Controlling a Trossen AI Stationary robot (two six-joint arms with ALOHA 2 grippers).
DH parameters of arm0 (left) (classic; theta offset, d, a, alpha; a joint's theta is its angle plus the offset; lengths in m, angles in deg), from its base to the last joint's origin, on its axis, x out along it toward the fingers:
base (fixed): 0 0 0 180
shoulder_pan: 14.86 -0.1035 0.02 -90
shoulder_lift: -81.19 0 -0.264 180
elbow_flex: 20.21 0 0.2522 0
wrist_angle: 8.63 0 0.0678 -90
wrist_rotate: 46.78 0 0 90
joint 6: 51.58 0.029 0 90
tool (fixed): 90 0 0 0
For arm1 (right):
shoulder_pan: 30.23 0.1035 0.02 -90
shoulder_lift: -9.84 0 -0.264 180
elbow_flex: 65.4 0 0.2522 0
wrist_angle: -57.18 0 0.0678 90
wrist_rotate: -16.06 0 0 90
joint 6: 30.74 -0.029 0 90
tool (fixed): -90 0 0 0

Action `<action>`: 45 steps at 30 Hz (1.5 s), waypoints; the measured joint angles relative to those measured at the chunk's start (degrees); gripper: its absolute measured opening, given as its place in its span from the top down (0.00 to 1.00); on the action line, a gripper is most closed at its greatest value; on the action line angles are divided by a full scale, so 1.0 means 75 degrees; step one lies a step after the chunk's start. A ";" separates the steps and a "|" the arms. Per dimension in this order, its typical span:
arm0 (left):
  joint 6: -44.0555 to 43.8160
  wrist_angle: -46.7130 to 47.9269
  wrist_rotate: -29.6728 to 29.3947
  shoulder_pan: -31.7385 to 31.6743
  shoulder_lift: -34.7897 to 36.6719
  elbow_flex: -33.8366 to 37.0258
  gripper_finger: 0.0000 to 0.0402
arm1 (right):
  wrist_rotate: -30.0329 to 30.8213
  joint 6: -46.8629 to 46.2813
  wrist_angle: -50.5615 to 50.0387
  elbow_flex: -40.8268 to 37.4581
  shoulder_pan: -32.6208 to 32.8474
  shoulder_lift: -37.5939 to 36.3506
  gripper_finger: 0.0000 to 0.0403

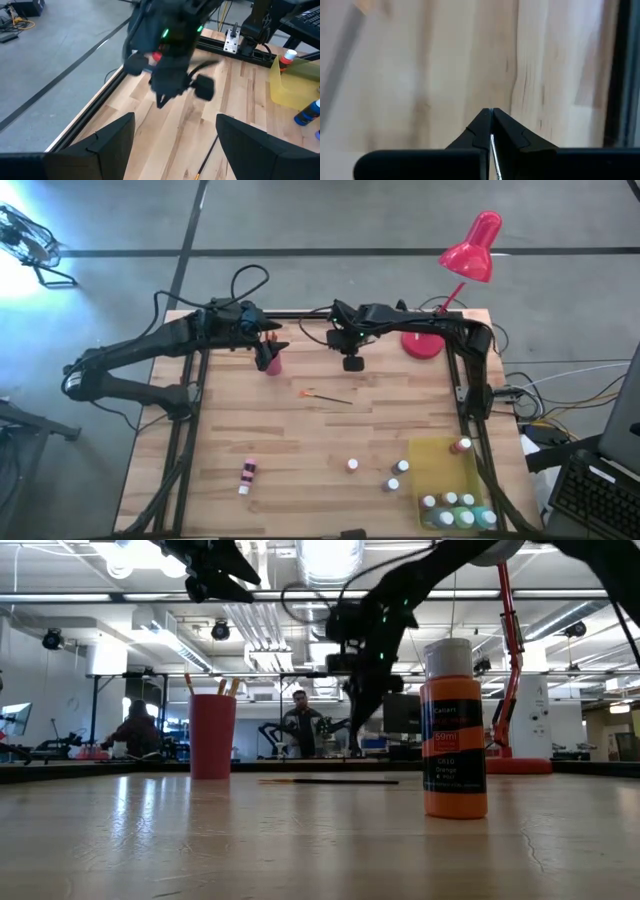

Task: Pick & Place Paint Supplies
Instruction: Put the black paint brush into the pink cup

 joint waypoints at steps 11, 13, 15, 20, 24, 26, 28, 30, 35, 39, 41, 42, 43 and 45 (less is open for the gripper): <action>0.0072 0.0017 0.0003 0.0000 0.0000 0.0006 0.29 | -0.1655 -0.1308 -0.0013 -0.0050 0.0773 -0.2171 0.98; 0.0120 0.0017 0.0003 0.0000 -0.0001 0.0006 0.29 | -0.1892 -0.1548 0.0010 -0.0070 0.0920 -0.2614 0.98; 0.0227 -0.0004 0.0003 0.0000 -0.0003 0.0016 0.29 | -0.2024 -0.1843 0.0020 -0.0095 0.1078 -0.2996 0.98; 0.0268 -0.0802 0.0038 0.0009 -0.0006 0.0343 0.29 | -0.2093 -0.2694 0.0692 -0.0191 0.1579 -0.3950 0.98; 0.0268 -0.2031 0.0064 0.0050 -0.0006 0.0869 0.29 | -0.2090 -0.3218 0.1591 -0.0463 0.2071 -0.4584 0.98; 0.0261 -0.2969 0.0128 0.0146 -0.0006 0.1209 0.29 | -0.2033 -0.3420 0.2300 -0.0825 0.2351 -0.4932 0.98; 0.0285 -0.4190 0.0361 0.0264 -0.0011 0.1599 0.29 | -0.1858 -0.3529 0.3243 -0.1280 0.2621 -0.5266 0.98; 0.0502 -0.5579 0.0602 0.0434 -0.0068 0.1975 0.29 | -0.1818 -0.3614 0.4123 -0.1812 0.2828 -0.5547 0.98; 0.1478 -0.7903 0.0867 0.0939 -0.0443 0.2572 0.29 | -0.1073 -0.3708 0.5532 -0.2944 0.3104 -0.6040 0.98; 0.1897 -0.8791 0.0882 0.1421 -0.1101 0.2537 0.29 | -0.0877 -0.3739 0.6549 -0.3637 0.3157 -0.6214 0.98; 0.1974 -0.8872 0.0878 0.1649 -0.1493 0.2260 0.29 | -0.0771 -0.3784 0.6779 -0.3867 0.3157 -0.6221 0.98; 0.2025 -0.8873 0.0880 0.1749 -0.1686 0.2080 0.29 | -0.0693 -0.3786 0.6889 -0.3953 0.3157 -0.6219 0.98; 0.2110 -0.8889 0.0876 0.1866 -0.1890 0.1863 0.29 | -0.0676 -0.3792 0.6966 -0.4031 0.3156 -0.6219 0.98; 0.2241 -0.8887 0.0835 0.2025 -0.2238 0.1462 0.29 | -0.0670 -0.3848 0.7030 -0.4104 0.3151 -0.6213 0.98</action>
